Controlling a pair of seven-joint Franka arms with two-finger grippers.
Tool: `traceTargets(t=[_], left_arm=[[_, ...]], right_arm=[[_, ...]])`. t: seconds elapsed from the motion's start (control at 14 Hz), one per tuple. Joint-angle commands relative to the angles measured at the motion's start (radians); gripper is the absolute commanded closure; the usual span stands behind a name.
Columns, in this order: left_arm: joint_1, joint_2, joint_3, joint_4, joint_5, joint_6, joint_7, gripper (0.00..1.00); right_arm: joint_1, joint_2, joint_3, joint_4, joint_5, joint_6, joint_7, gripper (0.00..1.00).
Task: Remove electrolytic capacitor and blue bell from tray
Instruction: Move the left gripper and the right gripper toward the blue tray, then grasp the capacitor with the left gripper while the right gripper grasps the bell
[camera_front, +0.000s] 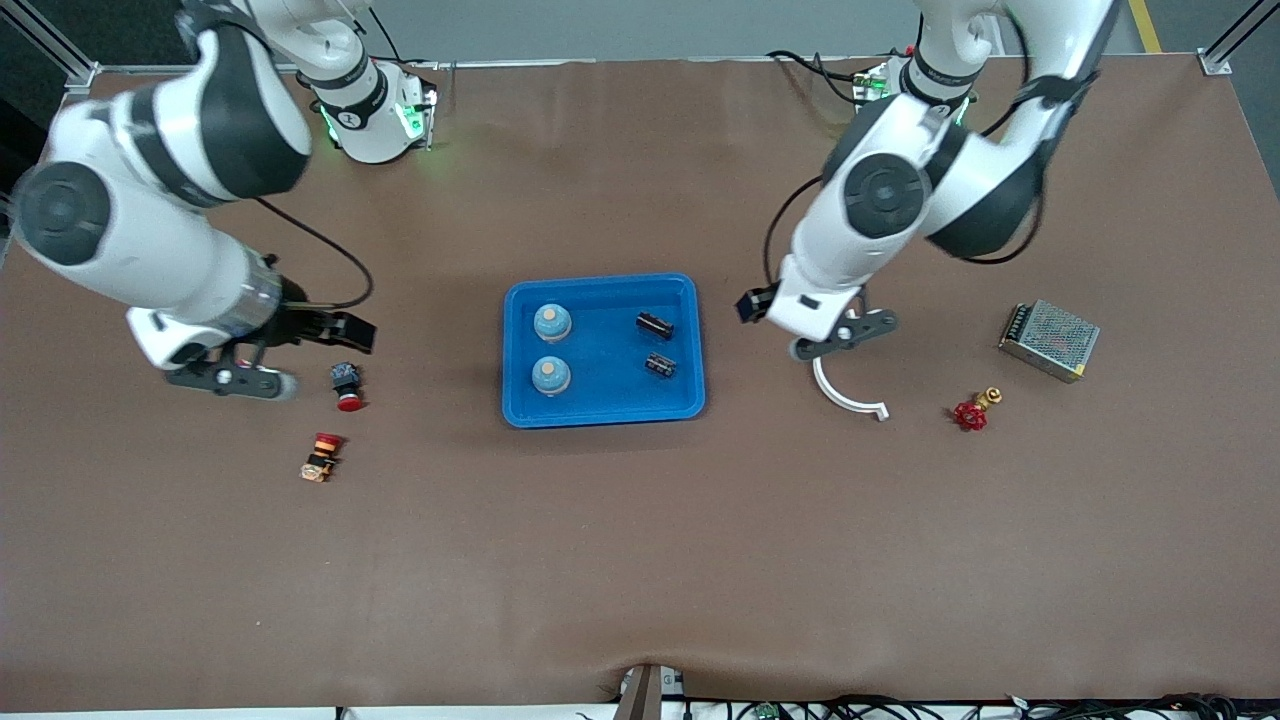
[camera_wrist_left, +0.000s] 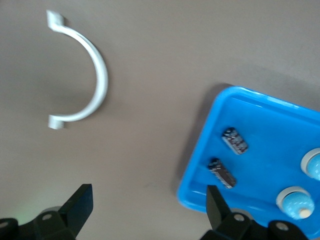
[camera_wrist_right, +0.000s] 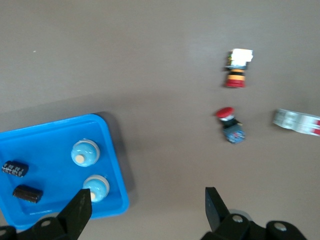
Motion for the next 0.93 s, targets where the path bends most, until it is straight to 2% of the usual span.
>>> traceTargets(t=[0.0,0.36,0.5,0.64,0.86], left_arm=[[-0.061,0.088,0.0,0.017,0.048,0.1,-0.178,0.07],[-0.156,0.231,0.006,0.019,0.06,0.292,-0.428,0.14],[-0.185,0.288,0.007,0.025,0.115,0.341,-0.523,0.17],[-0.214,0.349,0.009,0.06,0.175,0.354,-0.626,0.19],[-0.254,0.408,0.009,0.094,0.21,0.358,-0.711,0.22]], right_arm=[[0.042,-0.028,-0.003,-0.125,0.028,0.141,0.026,0.0],[0.085,-0.022,-0.003,-0.217,0.031,0.18,0.128,0.0],[0.128,-0.032,-0.003,-0.298,0.031,0.299,0.196,0.0],[0.17,-0.028,-0.003,-0.361,0.031,0.409,0.266,0.0],[0.237,-0.002,-0.005,-0.395,0.031,0.456,0.374,0.0]])
